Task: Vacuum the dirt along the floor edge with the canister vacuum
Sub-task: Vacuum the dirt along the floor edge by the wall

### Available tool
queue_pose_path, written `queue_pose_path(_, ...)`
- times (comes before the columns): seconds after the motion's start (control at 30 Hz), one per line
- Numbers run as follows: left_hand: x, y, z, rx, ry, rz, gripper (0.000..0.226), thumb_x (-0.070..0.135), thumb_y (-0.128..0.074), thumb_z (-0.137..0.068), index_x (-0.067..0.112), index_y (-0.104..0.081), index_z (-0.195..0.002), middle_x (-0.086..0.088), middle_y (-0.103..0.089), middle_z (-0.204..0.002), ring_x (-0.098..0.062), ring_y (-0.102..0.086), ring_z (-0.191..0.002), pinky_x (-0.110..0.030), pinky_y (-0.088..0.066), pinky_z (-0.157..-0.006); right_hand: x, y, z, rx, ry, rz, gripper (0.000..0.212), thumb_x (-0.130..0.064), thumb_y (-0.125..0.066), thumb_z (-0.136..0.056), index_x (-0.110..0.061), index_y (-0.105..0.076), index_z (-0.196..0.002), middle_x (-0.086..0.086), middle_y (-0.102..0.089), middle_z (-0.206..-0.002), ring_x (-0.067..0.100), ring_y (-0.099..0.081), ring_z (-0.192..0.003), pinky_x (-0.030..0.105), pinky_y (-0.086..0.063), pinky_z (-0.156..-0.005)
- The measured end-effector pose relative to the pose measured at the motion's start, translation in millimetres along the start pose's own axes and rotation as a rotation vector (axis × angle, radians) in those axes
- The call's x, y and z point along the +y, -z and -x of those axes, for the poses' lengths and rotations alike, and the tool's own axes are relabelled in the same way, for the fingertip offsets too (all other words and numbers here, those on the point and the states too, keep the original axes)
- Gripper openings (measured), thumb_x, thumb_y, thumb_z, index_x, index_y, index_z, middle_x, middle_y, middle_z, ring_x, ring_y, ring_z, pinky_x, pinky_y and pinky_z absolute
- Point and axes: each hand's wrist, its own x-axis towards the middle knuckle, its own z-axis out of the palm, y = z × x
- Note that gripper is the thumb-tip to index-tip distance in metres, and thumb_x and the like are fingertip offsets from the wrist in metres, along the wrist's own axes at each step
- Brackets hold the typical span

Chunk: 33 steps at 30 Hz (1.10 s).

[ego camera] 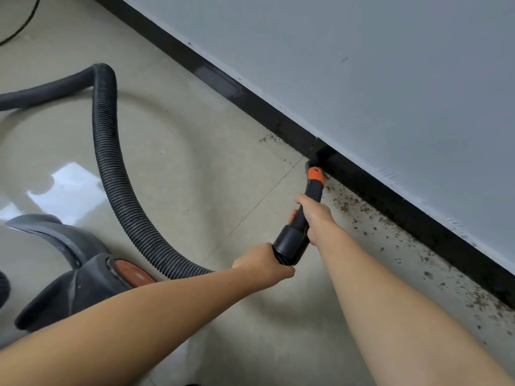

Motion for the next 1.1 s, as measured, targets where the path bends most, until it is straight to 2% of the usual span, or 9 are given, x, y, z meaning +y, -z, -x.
queue_pose_path(0.23, 17.4, -7.8, -9.5, 0.004, 0.015, 0.152, 0.033, 0.041, -0.063, -0.077, 0.026, -0.047, -0.102, 0.005, -0.060, -0.083, -0.017, -0.062, -0.075, -0.023, -0.044, -0.058, -19.7, 0.7, -15.9, -0.066, 0.033, 0.080, 0.015, -0.007, -0.058, -0.086, -0.007, -0.045, -0.094, 0.011, -0.051, -0.062, 0.019, -0.047, -0.041, 0.025, -0.046, -0.043)
queue_pose_path(0.4, 19.5, -5.0, -23.9, 0.023, 0.031, 0.273, 0.031, 0.040, -0.063, -0.080, 0.024, -0.047, -0.101, 0.004, -0.057, -0.081, -0.016, -0.057, -0.070, -0.023, -0.042, -0.054, -31.1, -14.4, -33.8, -0.134, 0.060, 0.196, 0.017, -0.010, -0.058, -0.085, -0.006, -0.047, -0.098, 0.008, -0.053, -0.047, 0.022, -0.048, -0.041, 0.028, -0.047, -0.049)
queue_pose_path(0.57, 15.0, 5.9, -41.8, 0.077, 0.050, 0.349, 0.032, 0.039, -0.064, -0.078, 0.022, -0.049, -0.101, 0.001, -0.062, -0.084, -0.019, -0.059, -0.070, -0.028, -0.048, -0.063, -44.1, -39.1, -44.4, -0.174, 0.068, 0.225, 0.012, -0.008, -0.058, -0.086, -0.007, -0.046, -0.085, 0.008, -0.051, -0.044, 0.020, -0.046, -0.038, 0.029, -0.045, -0.049)
queue_pose_path(0.67, 11.2, 16.2, -51.1, 0.113, 0.040, 0.393, 0.033, 0.038, -0.065, -0.078, 0.020, -0.051, -0.102, 0.000, -0.062, -0.082, -0.020, -0.060, -0.071, -0.032, -0.052, -0.069, -51.8, -54.7, -49.3, -0.198, 0.067, 0.227, 0.014, -0.008, -0.058, -0.085, -0.006, -0.045, -0.086, 0.006, -0.050, -0.039, 0.020, -0.046, -0.038, 0.030, -0.045, -0.050)
queue_pose_path(0.87, 4.6, 27.9, -57.6, 0.126, 0.022, 0.438, 0.030, 0.036, -0.066, -0.077, 0.022, -0.053, -0.100, 0.000, -0.061, -0.077, -0.019, -0.058, -0.066, -0.031, -0.051, -0.066, -56.6, -70.2, -52.7, -0.205, 0.075, 0.229, 0.018, -0.008, -0.059, -0.084, -0.008, -0.046, -0.096, 0.005, -0.052, -0.040, 0.017, -0.049, -0.037, 0.029, -0.047, -0.050)
queue_pose_path(0.97, 3.7, 25.7, -51.0, 0.104, 0.021, 0.422, 0.032, 0.036, -0.064, -0.076, 0.019, -0.053, -0.100, -0.001, -0.061, -0.078, -0.020, -0.057, -0.066, -0.030, -0.050, -0.063, -51.2, -64.6, -50.9, -0.194, 0.070, 0.246, 0.015, -0.009, -0.059, -0.084, -0.008, -0.047, -0.093, 0.004, -0.053, -0.041, 0.017, -0.049, -0.038, 0.030, -0.048, -0.050)
queue_pose_path(1.1, 1.5, 11.2, -39.7, 0.078, 0.031, 0.463, 0.027, 0.036, -0.064, -0.078, 0.023, -0.051, -0.097, 0.000, -0.060, -0.078, -0.020, -0.058, -0.068, -0.033, -0.054, -0.070, -42.4, -60.8, -43.2, -0.243, 0.041, 0.299, 0.014, -0.010, -0.059, -0.084, -0.009, -0.046, -0.086, 0.006, -0.052, -0.045, 0.017, -0.048, -0.037, 0.027, -0.048, -0.046)
